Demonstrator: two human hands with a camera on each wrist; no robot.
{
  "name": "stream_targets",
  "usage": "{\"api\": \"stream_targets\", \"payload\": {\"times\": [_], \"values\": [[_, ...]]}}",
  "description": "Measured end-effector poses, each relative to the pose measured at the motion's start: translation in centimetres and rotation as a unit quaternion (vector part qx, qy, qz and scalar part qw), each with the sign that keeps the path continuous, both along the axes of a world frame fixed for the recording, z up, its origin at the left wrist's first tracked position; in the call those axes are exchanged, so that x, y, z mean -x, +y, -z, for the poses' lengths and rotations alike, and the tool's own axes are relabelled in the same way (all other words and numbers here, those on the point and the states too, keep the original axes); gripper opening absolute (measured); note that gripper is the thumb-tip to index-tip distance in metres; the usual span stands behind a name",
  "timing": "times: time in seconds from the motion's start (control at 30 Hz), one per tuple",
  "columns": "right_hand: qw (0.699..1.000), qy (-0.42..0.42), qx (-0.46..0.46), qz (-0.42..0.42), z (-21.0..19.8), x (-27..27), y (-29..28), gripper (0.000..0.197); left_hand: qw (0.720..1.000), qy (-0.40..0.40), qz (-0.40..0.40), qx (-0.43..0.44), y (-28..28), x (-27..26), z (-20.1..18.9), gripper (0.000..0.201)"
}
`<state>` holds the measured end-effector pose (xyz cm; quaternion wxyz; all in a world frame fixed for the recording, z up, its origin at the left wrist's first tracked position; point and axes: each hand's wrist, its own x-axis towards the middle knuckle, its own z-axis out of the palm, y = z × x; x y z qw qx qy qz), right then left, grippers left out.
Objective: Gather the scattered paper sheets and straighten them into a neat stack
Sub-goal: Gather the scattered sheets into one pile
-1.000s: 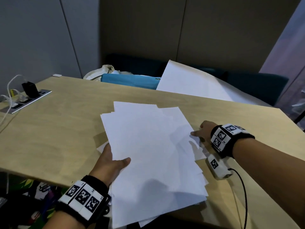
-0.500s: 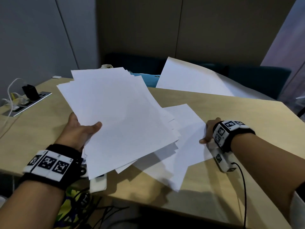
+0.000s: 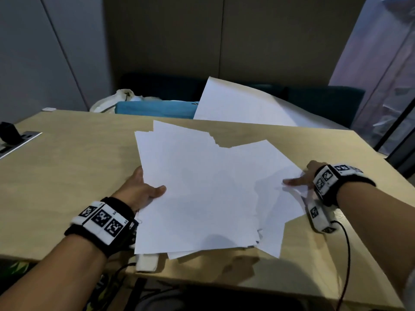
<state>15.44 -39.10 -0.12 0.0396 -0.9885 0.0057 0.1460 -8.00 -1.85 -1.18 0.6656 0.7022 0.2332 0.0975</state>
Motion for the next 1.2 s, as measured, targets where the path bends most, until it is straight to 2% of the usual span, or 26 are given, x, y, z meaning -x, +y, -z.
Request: {"api": "stream_targets", "payload": {"times": [0.17, 0.23, 0.3, 0.37, 0.43, 0.53, 0.6, 0.67, 0.77, 0.9, 0.97, 1.03, 1.13, 1.2], "values": [[1.0, 0.028, 0.006, -0.003, -1.6, 2.7, 1.2, 0.069, 0.998, -0.007, -0.017, 0.055, -0.7, 0.3, 1.6, 0.067], [0.999, 0.049, -0.002, 0.004, -1.9, 2.7, 1.1, 0.07, 0.996, -0.005, -0.018, 0.082, -0.8, 0.5, 2.5, 0.069], [0.997, 0.043, -0.062, 0.014, -1.7, 2.4, 1.1, 0.068, 0.995, 0.004, -0.014, 0.1, -0.9, 0.7, 3.0, 0.07], [0.986, 0.041, -0.158, 0.043, -1.6, 2.2, 1.5, 0.049, 0.994, 0.02, -0.009, 0.104, -0.7, 0.6, 3.4, 0.071], [0.976, 0.038, -0.206, 0.058, -1.9, 2.1, 2.0, 0.043, 0.996, 0.039, -0.004, 0.086, -0.4, 0.4, 3.7, 0.071], [0.969, -0.058, -0.237, 0.043, -3.4, 2.5, 2.5, 0.034, 0.997, 0.06, 0.002, 0.056, -0.3, 0.1, 3.8, 0.077], [0.957, -0.161, -0.241, 0.018, -6.0, 2.9, 2.7, 0.023, 0.996, 0.073, 0.009, 0.047, -0.3, 0.1, 3.9, 0.081], [0.938, -0.272, -0.212, -0.034, -9.3, 3.2, 3.2, 0.023, 0.995, 0.085, 0.019, 0.038, -0.1, 0.0, 3.9, 0.081], [0.889, -0.387, -0.22, -0.111, -14.6, 3.1, 4.1, 0.021, 0.996, 0.085, 0.024, 0.032, -0.3, -0.1, 3.7, 0.072], [0.824, -0.449, -0.315, -0.142, -20.2, 4.6, 5.8, 0.029, 0.995, 0.099, 0.019, 0.025, -0.2, 0.0, 3.9, 0.068], [0.798, -0.432, -0.398, -0.137, -21.1, 5.3, 6.8, 0.03, 0.995, 0.095, 0.021, 0.024, -0.2, -0.2, 4.0, 0.072], [0.796, -0.378, -0.456, -0.127, -20.5, 5.4, 8.2, 0.032, 0.995, 0.096, 0.03, 0.028, -0.3, -0.2, 3.8, 0.079], [0.847, -0.253, -0.454, -0.117, -17.0, 5.3, 10.2, 0.032, 0.993, 0.109, 0.037, 0.012, -0.5, -0.1, 3.4, 0.066], [0.891, -0.156, -0.412, -0.107, -13.5, 5.4, 11.4, 0.027, 0.988, 0.139, 0.023, -0.066, -0.8, -0.1, 3.1, 0.064]]}}
